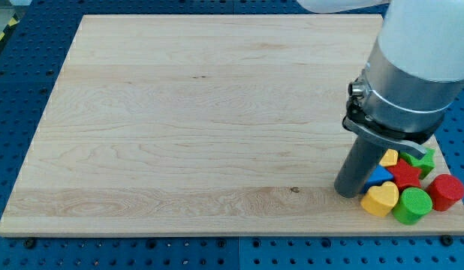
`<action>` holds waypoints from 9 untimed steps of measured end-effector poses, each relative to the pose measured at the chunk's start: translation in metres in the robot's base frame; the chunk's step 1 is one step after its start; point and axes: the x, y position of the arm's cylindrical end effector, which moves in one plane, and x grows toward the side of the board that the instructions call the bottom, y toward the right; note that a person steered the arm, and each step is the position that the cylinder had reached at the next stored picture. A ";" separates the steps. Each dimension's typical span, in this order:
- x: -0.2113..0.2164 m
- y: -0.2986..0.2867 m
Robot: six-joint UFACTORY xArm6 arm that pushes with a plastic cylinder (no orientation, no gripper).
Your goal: Push the group of blocks towards right
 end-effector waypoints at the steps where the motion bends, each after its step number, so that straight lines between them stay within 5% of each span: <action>1: 0.000 0.012; 4: 0.000 -0.012; 7: 0.046 -0.022; 9: 0.046 0.017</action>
